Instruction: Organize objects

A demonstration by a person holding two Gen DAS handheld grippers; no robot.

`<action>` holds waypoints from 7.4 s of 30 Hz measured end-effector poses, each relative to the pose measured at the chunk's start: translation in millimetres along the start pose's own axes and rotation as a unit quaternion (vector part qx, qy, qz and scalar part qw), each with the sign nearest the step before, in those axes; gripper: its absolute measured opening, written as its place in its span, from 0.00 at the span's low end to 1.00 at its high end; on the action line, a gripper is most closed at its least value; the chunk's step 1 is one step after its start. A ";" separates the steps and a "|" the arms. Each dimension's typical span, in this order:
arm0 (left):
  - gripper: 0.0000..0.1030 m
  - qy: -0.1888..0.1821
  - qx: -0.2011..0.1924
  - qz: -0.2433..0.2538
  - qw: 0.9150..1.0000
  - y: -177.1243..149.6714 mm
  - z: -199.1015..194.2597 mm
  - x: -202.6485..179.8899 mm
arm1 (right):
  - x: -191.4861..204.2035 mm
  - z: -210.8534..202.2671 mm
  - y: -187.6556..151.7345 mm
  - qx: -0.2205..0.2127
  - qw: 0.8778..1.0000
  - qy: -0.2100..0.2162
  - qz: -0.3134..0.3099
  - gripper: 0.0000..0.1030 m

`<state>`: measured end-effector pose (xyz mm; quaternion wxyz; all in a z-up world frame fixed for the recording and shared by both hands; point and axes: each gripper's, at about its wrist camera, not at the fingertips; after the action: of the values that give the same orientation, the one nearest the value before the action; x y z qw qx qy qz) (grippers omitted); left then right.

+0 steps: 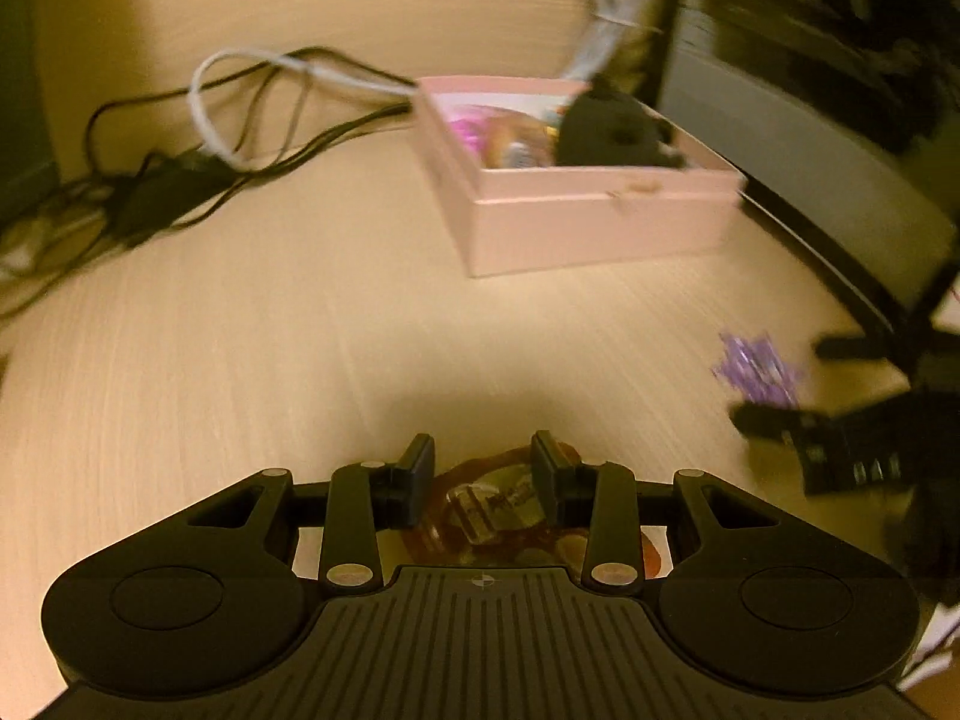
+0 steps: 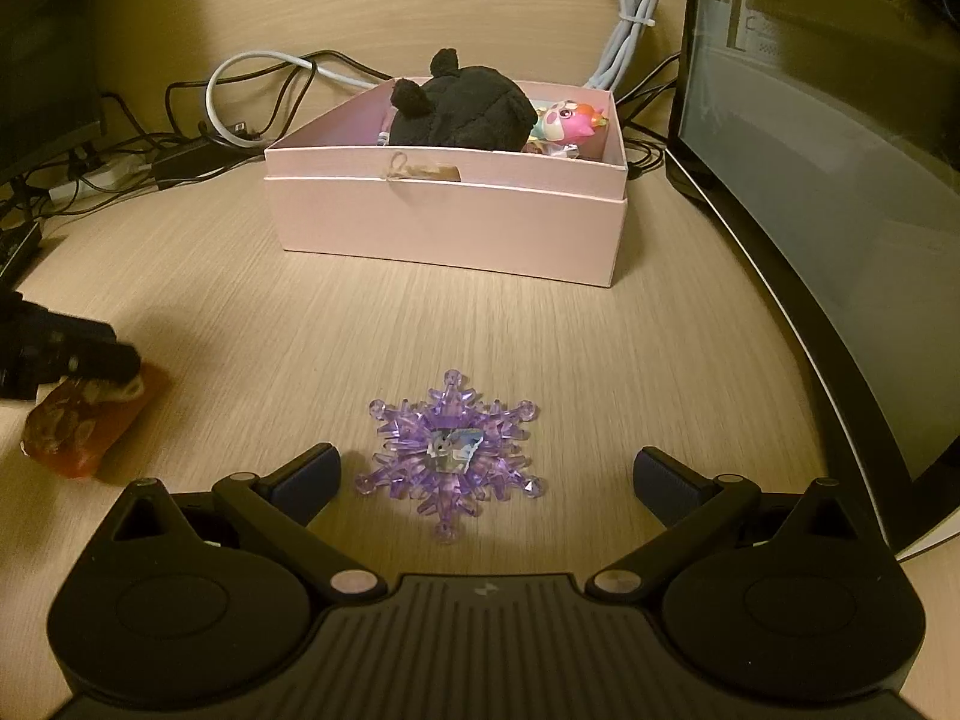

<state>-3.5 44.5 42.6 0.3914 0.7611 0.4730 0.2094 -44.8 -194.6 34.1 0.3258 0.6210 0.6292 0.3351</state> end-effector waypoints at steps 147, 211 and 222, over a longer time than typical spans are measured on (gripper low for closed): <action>0.73 -0.076 -0.078 -0.160 0.981 166.3 130.4 7.6 | -34.9 -91.3 70.8 -0.038 0.999 -0.021 0.032 0.57; 0.97 0.129 -0.024 -0.201 0.971 75.6 93.1 105.2 | 22.0 83.4 118.2 0.011 0.996 -0.060 -0.064 0.53; 0.96 0.083 -0.107 -0.149 0.979 26.8 2.7 71.2 | 44.8 14.0 53.9 0.038 0.996 -0.081 -0.013 1.00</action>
<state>46.4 99.7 58.5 0.4570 0.6154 0.5869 0.2607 -3.6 -149.3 71.1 0.3562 0.6495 0.6214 0.2552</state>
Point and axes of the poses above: each gripper's, at about its wrist camera, not at the fingertips, and z roughly the way its jaws point, x to its left, y to its top, and after that the axes turned 11 degrees about -x, right-handed
